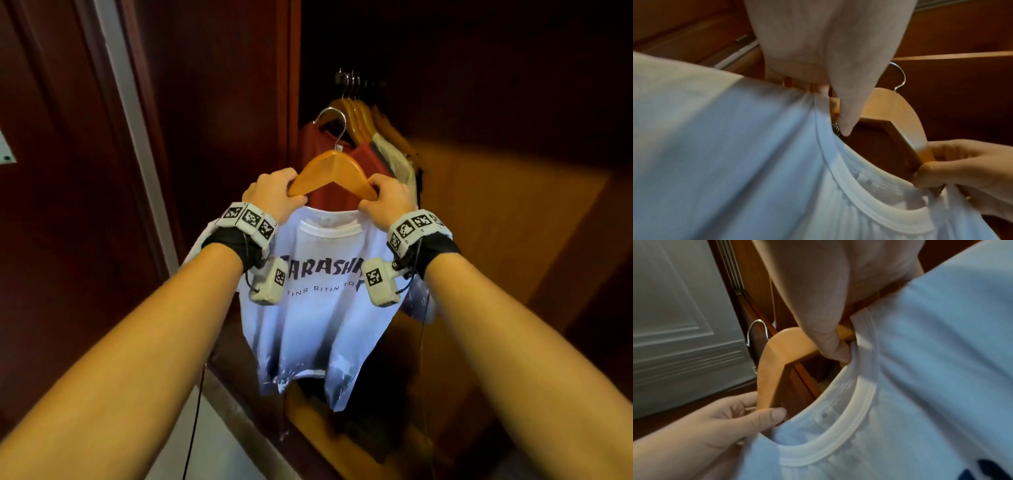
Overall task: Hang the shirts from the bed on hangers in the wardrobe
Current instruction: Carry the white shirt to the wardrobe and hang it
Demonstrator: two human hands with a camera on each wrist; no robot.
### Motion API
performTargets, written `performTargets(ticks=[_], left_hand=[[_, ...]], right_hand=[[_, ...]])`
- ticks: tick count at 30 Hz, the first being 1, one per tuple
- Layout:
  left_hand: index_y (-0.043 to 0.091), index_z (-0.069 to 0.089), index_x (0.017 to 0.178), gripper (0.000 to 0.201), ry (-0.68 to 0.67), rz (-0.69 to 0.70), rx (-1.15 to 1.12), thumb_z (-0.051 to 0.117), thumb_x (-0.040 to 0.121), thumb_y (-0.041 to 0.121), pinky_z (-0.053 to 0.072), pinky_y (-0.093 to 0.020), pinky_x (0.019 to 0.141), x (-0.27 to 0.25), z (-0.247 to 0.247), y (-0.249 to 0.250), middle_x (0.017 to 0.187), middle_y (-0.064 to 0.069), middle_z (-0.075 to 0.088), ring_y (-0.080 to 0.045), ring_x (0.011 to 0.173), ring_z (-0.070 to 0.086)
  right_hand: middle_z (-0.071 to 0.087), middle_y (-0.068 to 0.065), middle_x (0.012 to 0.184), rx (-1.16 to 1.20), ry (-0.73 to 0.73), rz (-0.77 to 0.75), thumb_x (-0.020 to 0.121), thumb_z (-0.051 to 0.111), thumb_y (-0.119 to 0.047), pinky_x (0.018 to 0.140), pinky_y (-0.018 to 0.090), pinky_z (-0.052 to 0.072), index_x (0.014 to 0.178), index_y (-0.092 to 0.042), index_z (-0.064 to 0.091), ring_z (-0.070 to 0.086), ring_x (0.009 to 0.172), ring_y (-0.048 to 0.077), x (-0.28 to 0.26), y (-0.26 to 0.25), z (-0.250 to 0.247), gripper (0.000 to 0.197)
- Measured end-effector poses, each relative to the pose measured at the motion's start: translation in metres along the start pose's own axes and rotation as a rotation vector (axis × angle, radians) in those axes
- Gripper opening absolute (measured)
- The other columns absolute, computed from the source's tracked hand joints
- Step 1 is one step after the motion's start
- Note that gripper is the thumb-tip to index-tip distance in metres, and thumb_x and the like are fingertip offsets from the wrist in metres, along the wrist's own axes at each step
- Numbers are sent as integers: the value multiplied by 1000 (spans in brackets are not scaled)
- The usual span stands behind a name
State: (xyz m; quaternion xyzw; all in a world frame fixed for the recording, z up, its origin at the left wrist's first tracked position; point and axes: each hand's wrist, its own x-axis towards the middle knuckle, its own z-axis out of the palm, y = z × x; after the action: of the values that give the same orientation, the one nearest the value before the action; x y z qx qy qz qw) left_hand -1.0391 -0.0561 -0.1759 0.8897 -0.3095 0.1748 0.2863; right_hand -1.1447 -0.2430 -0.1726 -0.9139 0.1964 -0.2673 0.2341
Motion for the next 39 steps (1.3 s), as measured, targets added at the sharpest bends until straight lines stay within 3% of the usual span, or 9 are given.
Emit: performTargets(ticks=[2,7,13,16,18,24,28,34,39], left_hand=[[24,54,84,21,-56,76,47,68,85,39,40,-30,60,19,5,15,78,-2,62,-28,73,62],[24,49,74,30,-124,196,63,70,84,43,32,-27,55,50,22,59,69,4,54,-22,66,56],[23,55,78,28,-213,306,-22,71,83,44,37,-27,54,74,41,97,70,2,56,-19,62,56],[17,63,95,32,-311,377,-62,70,85,47,48,-31,61,85,46,109,81,-2,63,-21,74,62],[13,66,102,41,-313,405,-88,66,87,51,55,-38,77,91,46,116,94,-7,67,-24,86,65],[16,60,122,39,-144,443,-37,52,98,44,47,-40,93,116,54,127,122,-10,60,-27,112,56],[21,40,148,56,-213,436,144,51,98,43,24,-44,115,120,70,132,156,-8,32,-31,143,27],[34,25,153,64,-272,442,294,51,96,47,12,-58,119,125,98,135,163,1,15,-29,150,7],[33,27,153,62,-358,453,439,47,96,49,18,-57,116,122,108,149,162,0,21,-30,148,16]], right_hand=[[59,3,86,-82,-10,15,86,64,-17,56,28,40,91,-21,57,58,76,25,6,14,-19,10],[63,7,101,-242,45,82,88,60,-23,80,45,56,115,-25,56,64,88,32,19,38,-50,28],[63,8,100,-379,109,120,92,59,-19,80,47,57,119,-23,50,65,87,31,28,55,-83,29],[62,9,104,-444,127,146,93,59,-15,81,45,54,122,-22,49,64,93,32,34,62,-96,32],[61,7,104,-482,135,164,94,61,-16,76,41,49,123,-21,49,61,91,29,37,67,-104,32],[56,3,97,-575,117,232,93,62,-20,77,41,45,120,-23,51,54,83,26,35,79,-112,29],[57,3,95,-593,106,283,90,62,-20,78,41,49,119,-24,53,58,86,29,29,88,-112,30],[63,4,98,-559,129,347,91,60,-18,79,41,52,113,-24,56,62,87,29,15,108,-118,23],[64,2,96,-542,141,357,94,60,-19,77,39,51,108,-26,56,60,83,25,5,117,-126,16]])
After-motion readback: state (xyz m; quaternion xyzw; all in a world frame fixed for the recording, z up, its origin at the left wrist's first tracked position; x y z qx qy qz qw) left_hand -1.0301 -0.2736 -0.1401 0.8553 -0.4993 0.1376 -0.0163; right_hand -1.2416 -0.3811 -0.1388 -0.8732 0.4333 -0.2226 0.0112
